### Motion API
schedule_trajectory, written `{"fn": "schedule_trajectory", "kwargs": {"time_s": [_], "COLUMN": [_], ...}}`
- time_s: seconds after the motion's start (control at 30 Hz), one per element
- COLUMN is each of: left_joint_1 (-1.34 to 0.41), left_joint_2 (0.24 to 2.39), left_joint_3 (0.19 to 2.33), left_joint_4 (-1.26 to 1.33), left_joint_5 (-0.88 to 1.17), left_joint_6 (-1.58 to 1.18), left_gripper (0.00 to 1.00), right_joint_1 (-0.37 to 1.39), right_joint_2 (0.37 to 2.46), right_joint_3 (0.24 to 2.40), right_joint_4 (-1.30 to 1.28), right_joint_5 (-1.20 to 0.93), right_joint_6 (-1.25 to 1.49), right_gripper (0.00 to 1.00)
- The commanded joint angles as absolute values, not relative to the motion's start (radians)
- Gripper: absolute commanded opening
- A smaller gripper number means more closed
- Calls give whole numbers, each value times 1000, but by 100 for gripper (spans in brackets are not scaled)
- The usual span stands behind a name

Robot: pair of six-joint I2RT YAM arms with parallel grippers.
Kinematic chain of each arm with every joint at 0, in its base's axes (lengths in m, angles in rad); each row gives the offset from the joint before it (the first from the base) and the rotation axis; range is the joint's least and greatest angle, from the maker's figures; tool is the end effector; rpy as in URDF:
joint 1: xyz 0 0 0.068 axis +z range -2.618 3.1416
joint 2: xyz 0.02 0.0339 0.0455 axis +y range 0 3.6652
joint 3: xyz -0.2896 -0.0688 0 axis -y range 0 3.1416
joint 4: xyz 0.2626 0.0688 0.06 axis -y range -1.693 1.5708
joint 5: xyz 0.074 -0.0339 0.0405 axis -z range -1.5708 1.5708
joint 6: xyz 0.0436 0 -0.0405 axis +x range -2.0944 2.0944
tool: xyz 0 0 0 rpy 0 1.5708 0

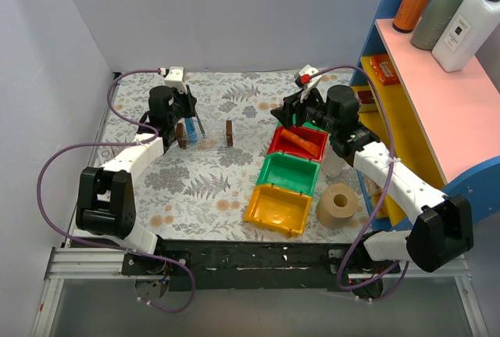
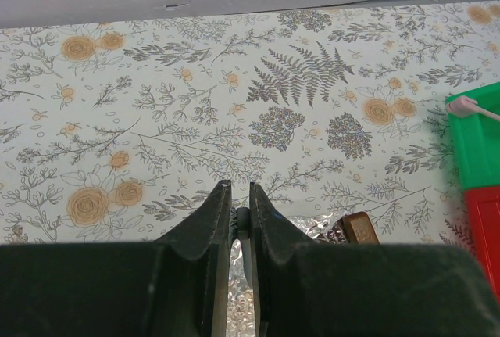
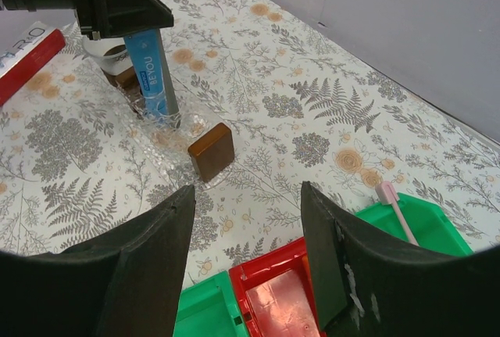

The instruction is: Prepare toiletry sets of a toothbrush and toothpaste on the tray

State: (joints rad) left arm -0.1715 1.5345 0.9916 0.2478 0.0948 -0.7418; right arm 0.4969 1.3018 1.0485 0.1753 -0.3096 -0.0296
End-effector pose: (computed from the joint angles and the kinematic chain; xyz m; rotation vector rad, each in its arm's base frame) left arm 0.3714 -0.0685 0.2845 -0.4769 1.8677 -0.7116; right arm 0.2815 0.1678 0.3760 -0.6647 1.5438 0.6088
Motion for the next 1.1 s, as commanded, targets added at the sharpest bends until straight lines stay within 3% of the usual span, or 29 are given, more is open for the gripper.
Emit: {"fn": "schedule_trajectory", "kwargs": {"time_s": [0.0,1.07], "left_joint_1": [-161,-150], "left_joint_2": [1534,1537], "left_joint_3": [991,989], "left_joint_4": [262,267], "left_joint_5": [107,112], "left_joint_6": [-744,-755], "left_gripper": [0,0], "right_joint_1": [492,491], "right_joint_2": [1304,1307], "right_joint_3": [1065,1068], "right_joint_4": [216,210], "right_joint_5": [-307,-314], "right_joint_6": [-28,-21], "right_gripper": [64,64]}}
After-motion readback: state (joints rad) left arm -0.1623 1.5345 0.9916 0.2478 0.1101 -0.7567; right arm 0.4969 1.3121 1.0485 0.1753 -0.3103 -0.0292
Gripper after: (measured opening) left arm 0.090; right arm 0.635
